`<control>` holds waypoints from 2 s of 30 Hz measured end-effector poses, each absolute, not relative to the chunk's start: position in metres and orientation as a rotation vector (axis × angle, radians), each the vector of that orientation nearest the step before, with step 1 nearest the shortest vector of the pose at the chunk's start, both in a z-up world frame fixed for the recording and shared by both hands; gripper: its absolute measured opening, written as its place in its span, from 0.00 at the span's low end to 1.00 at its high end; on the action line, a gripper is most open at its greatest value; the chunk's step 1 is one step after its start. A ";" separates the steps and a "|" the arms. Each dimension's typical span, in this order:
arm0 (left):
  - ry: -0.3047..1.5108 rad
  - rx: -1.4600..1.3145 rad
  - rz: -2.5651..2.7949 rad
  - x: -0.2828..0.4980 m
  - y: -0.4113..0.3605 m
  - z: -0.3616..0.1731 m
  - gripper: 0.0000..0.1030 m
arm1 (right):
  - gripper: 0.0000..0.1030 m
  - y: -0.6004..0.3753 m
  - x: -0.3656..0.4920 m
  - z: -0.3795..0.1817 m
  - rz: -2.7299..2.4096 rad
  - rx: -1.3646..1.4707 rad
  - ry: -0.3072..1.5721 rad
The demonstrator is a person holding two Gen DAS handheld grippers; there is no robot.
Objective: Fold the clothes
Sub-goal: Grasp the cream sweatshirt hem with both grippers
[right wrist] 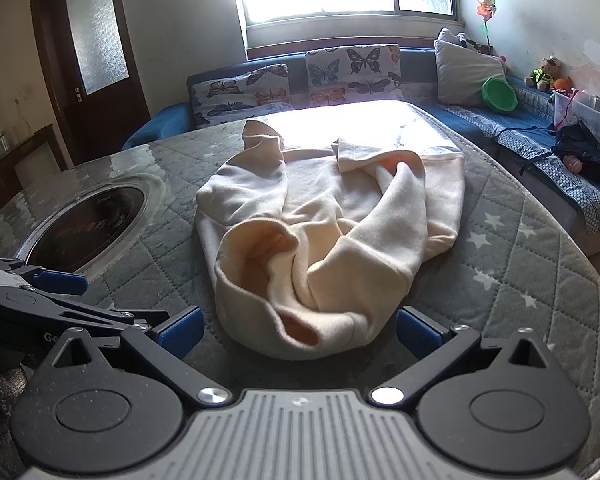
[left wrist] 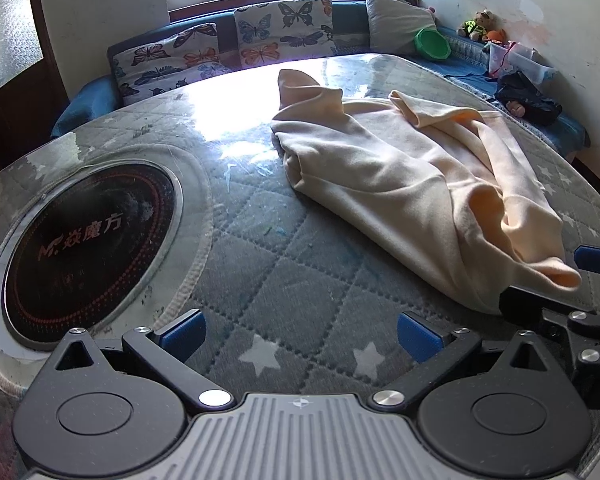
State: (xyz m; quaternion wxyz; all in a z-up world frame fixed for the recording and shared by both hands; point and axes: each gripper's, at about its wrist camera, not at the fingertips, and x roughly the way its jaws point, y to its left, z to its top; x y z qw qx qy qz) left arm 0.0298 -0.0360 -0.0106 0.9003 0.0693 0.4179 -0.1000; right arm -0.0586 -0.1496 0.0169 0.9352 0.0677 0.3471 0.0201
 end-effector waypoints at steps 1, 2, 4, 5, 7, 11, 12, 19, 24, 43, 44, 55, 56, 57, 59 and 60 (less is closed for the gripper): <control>0.864 0.143 -0.206 0.031 -0.036 -0.010 1.00 | 1.00 -0.151 -0.058 0.017 0.041 0.141 0.708; 0.862 0.142 -0.206 0.033 -0.036 -0.010 1.00 | 1.00 -0.152 -0.056 0.017 0.042 0.147 0.705; 0.862 0.142 -0.205 0.037 -0.036 -0.009 1.00 | 1.00 -0.154 -0.054 0.018 0.045 0.152 0.701; 0.862 0.142 -0.205 0.039 -0.037 -0.009 1.00 | 1.00 -0.155 -0.052 0.019 0.045 0.151 0.699; 0.864 0.138 -0.202 0.043 -0.037 -0.008 1.00 | 1.00 -0.157 -0.049 0.021 0.050 0.150 0.690; 0.875 0.118 -0.185 0.053 -0.033 -0.006 1.00 | 1.00 -0.160 -0.040 0.026 0.066 0.152 0.675; 0.876 0.114 -0.180 0.055 -0.031 -0.006 1.00 | 1.00 -0.161 -0.038 0.028 0.069 0.153 0.671; 0.852 0.084 -0.138 0.069 -0.019 0.005 1.00 | 0.94 -0.158 -0.016 0.035 0.116 0.144 0.656; 0.842 0.073 -0.123 0.078 -0.013 0.011 1.00 | 0.86 -0.150 0.000 0.030 0.167 0.136 0.685; 0.814 0.070 -0.232 0.094 -0.043 0.023 1.00 | 0.17 -0.121 -0.020 0.012 0.402 0.104 0.734; 0.815 0.073 -0.230 0.095 -0.043 0.022 1.00 | 0.17 -0.117 -0.025 0.012 0.428 0.089 0.734; 0.897 0.085 -0.132 0.101 -0.018 -0.010 1.00 | 0.39 -0.108 -0.064 0.022 0.593 0.063 0.749; 0.903 0.081 -0.131 0.100 -0.016 -0.012 1.00 | 0.45 -0.111 -0.067 0.025 0.588 0.074 0.742; 0.909 0.077 -0.133 0.100 -0.014 -0.014 1.00 | 0.55 -0.115 -0.067 0.028 0.576 0.091 0.734; 0.918 0.069 -0.138 0.100 -0.012 -0.017 1.00 | 0.57 -0.125 -0.069 0.034 0.541 0.117 0.709; 0.921 0.065 -0.143 0.100 -0.012 -0.018 1.00 | 0.60 -0.132 -0.069 0.038 0.516 0.130 0.697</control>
